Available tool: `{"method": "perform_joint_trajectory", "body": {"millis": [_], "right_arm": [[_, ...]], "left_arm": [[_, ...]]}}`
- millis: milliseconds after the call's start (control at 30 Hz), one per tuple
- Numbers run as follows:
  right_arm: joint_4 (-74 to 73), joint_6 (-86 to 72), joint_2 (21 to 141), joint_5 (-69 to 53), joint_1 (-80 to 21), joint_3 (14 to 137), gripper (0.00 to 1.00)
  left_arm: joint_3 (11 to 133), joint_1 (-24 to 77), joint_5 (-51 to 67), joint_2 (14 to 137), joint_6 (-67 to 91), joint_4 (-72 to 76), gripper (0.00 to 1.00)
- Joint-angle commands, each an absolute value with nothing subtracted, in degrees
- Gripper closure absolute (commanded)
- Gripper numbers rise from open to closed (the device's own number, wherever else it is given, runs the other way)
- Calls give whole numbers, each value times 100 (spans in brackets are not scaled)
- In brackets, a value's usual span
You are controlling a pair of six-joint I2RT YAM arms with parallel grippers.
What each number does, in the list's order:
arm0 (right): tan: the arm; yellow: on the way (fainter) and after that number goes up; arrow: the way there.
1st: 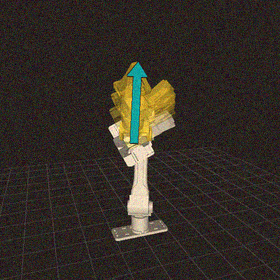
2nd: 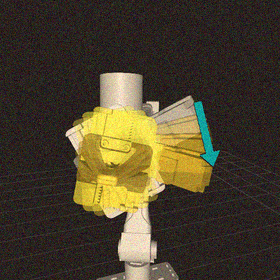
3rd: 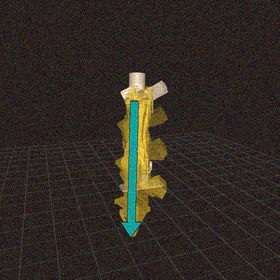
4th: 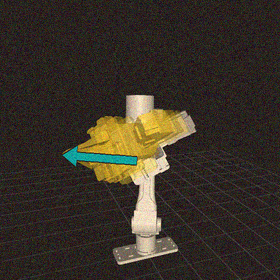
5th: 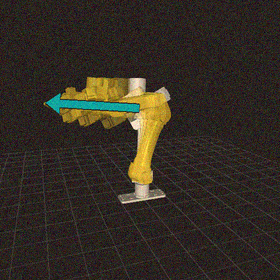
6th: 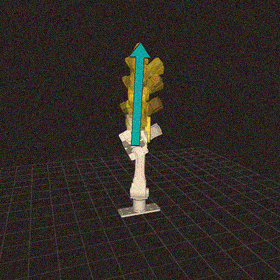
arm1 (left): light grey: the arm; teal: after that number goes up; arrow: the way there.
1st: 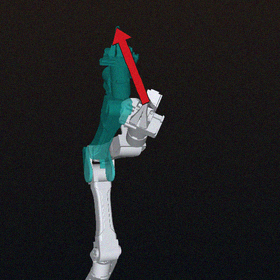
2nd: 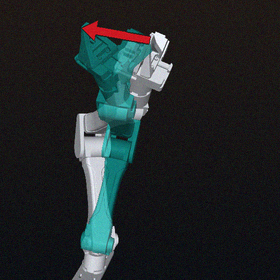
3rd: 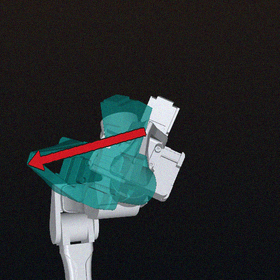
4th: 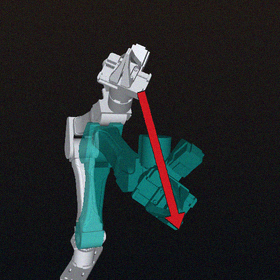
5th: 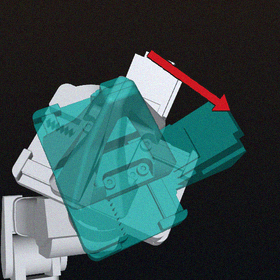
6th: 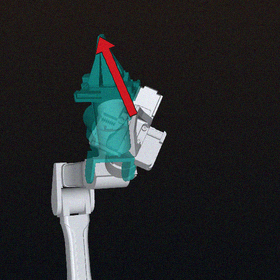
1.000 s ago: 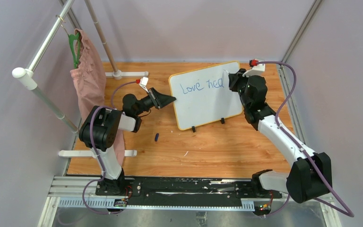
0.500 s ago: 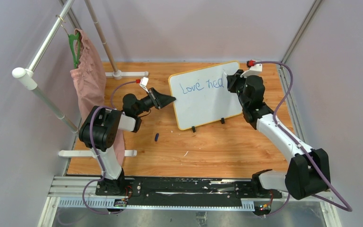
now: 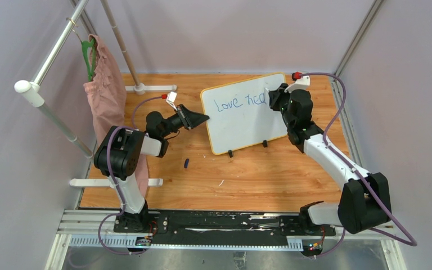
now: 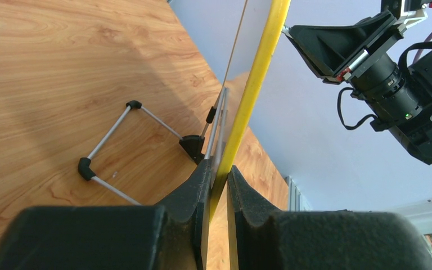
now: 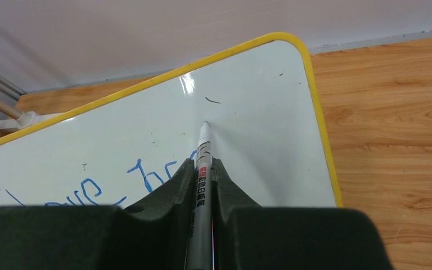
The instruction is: Write a sentence on the whiteboard
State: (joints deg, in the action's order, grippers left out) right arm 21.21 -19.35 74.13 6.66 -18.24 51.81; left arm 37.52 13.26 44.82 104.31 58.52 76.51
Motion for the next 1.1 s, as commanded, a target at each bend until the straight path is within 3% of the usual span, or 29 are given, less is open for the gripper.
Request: {"method": "perform_joint_trajectory", "body": {"millis": [0,1067], "right_arm": [[2323,-2000,7484,753,-1730,5373,100],[1860,-2058,7271,817,-1748,4702,100]], "left_arm": [[3757,1345,4562,10292,5888,7637,91],[3744,1345,4527,10290,5927,7714,92]]}}
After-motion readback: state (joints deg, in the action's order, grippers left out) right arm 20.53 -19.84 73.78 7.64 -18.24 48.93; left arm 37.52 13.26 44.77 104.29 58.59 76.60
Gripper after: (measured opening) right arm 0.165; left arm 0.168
